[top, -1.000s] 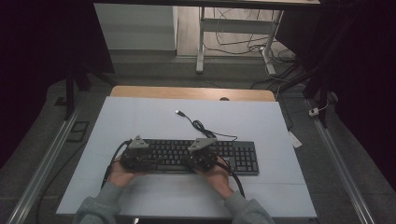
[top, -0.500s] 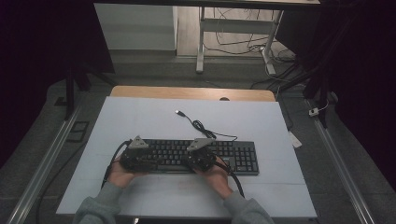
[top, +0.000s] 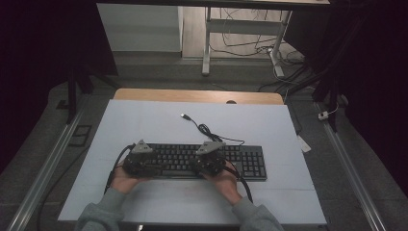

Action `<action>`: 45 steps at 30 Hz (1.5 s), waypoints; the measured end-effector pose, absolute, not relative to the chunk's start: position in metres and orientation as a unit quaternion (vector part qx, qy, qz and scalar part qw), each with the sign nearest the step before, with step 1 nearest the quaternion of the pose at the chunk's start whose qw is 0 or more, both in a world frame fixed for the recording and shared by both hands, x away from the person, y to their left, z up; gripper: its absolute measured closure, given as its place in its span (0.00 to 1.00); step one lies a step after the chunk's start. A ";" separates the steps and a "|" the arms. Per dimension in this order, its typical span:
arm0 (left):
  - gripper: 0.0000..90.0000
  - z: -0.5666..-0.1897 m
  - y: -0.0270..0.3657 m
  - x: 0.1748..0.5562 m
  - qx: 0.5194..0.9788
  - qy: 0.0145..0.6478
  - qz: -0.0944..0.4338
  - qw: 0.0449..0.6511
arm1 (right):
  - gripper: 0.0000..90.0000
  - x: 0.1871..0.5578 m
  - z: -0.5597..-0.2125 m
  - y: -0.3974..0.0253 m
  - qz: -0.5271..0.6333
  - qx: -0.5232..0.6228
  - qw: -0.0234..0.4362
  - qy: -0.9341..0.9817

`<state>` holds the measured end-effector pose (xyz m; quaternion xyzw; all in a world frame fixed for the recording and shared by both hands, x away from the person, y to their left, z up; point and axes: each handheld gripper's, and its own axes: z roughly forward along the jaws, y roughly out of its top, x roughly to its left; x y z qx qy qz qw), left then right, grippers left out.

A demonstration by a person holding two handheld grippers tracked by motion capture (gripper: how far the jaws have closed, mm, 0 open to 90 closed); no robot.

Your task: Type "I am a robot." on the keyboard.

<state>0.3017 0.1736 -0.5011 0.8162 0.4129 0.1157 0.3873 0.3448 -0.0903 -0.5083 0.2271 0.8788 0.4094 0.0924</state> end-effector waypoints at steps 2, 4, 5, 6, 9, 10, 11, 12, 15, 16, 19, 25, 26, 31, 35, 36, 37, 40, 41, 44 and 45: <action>0.42 -0.501 0.174 0.302 0.816 0.413 0.115 0.388 | 0.96 0.346 -0.506 -0.096 0.417 0.231 0.088 0.875; 0.42 -0.501 0.175 0.302 0.815 0.414 0.116 0.389 | 0.91 0.347 -0.505 -0.101 0.421 0.234 0.085 0.872; 0.42 -0.501 0.175 0.302 0.814 0.414 0.117 0.390 | 0.89 0.348 -0.505 -0.103 0.421 0.235 0.085 0.872; 0.42 -0.501 0.175 0.302 0.814 0.415 0.117 0.389 | 0.86 0.348 -0.504 -0.106 0.422 0.236 0.086 0.871; 0.41 -0.501 0.175 0.301 0.814 0.415 0.116 0.388 | 0.81 0.348 -0.502 -0.114 0.430 0.239 0.085 0.867; 0.41 -0.501 0.175 0.301 0.814 0.415 0.117 0.389 | 0.79 0.348 -0.502 -0.117 0.432 0.241 0.084 0.865; 0.41 -0.501 0.175 0.301 0.814 0.415 0.118 0.389 | 0.77 0.348 -0.501 -0.120 0.437 0.243 0.083 0.862; 0.41 -0.501 0.175 0.301 0.814 0.414 0.118 0.389 | 0.75 0.348 -0.501 -0.123 0.438 0.244 0.083 0.861; 0.41 -0.501 0.175 0.301 0.814 0.415 0.118 0.389 | 0.70 0.347 -0.499 -0.133 0.444 0.246 0.086 0.857; 0.41 -0.501 0.175 0.301 0.814 0.416 0.118 0.388 | 0.69 0.347 -0.498 -0.137 0.446 0.246 0.086 0.856; 0.41 -0.501 0.176 0.302 0.814 0.416 0.118 0.388 | 0.67 0.347 -0.497 -0.149 0.452 0.253 0.092 0.850; 0.41 -0.501 0.176 0.302 0.814 0.416 0.118 0.388 | 0.63 0.348 -0.495 -0.167 0.456 0.267 0.101 0.843; 0.41 -0.501 0.176 0.302 0.814 0.416 0.118 0.388 | 0.63 0.348 -0.495 -0.170 0.453 0.267 0.104 0.844; 0.41 -0.500 0.177 0.302 0.813 0.417 0.119 0.389 | 0.62 0.349 -0.496 -0.182 0.449 0.274 0.106 0.844; 0.41 -0.500 0.178 0.302 0.811 0.419 0.119 0.390 | 0.62 0.350 -0.496 -0.185 0.453 0.276 0.108 0.841; 0.41 -0.500 0.178 0.302 0.811 0.419 0.119 0.390 | 0.62 0.350 -0.495 -0.185 0.451 0.275 0.109 0.842; 0.41 -0.500 0.178 0.302 0.811 0.419 0.119 0.390 | 0.62 0.349 -0.495 -0.184 0.449 0.276 0.110 0.843; 0.41 -0.500 0.178 0.302 0.811 0.419 0.119 0.391 | 0.62 0.349 -0.496 -0.183 0.450 0.275 0.107 0.843; 0.41 -0.500 0.178 0.302 0.811 0.419 0.119 0.391 | 0.62 0.349 -0.497 -0.183 0.451 0.275 0.106 0.842; 0.41 -0.500 0.179 0.302 0.811 0.419 0.119 0.391 | 0.62 0.349 -0.497 -0.183 0.452 0.275 0.106 0.842; 0.41 -0.500 0.179 0.302 0.810 0.419 0.120 0.391 | 0.62 0.349 -0.497 -0.183 0.452 0.275 0.106 0.842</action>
